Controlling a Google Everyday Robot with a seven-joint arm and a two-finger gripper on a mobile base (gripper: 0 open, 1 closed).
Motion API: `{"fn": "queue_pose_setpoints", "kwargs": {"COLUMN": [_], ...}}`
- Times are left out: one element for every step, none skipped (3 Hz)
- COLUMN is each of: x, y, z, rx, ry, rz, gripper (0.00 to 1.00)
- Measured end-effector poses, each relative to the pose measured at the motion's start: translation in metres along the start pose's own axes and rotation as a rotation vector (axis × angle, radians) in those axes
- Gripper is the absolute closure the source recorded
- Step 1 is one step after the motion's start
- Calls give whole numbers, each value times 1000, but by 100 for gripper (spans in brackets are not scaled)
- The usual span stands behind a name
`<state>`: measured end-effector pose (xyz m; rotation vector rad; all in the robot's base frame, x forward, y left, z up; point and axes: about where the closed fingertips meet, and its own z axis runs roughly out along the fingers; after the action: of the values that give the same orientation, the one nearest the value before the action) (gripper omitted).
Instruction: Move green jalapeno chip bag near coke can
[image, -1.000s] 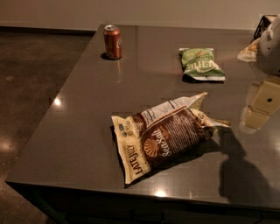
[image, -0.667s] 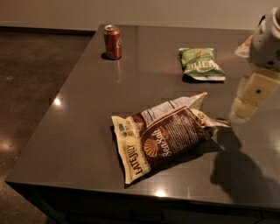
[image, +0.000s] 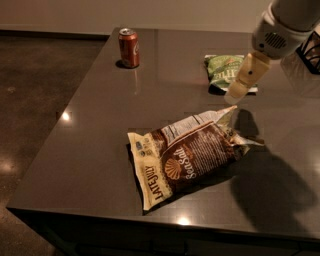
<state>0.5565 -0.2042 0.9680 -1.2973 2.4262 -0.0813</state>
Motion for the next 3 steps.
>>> {"fn": "queue_pose_setpoints", "kwargs": {"x": [-9,-9,-5], "y": [-36,-68,-102], "z": [18,37,63], "rx": [56,108,146], "ry": [-4,-15,-40], "rz": [165,325,478], "gripper": [0,0,0]}}
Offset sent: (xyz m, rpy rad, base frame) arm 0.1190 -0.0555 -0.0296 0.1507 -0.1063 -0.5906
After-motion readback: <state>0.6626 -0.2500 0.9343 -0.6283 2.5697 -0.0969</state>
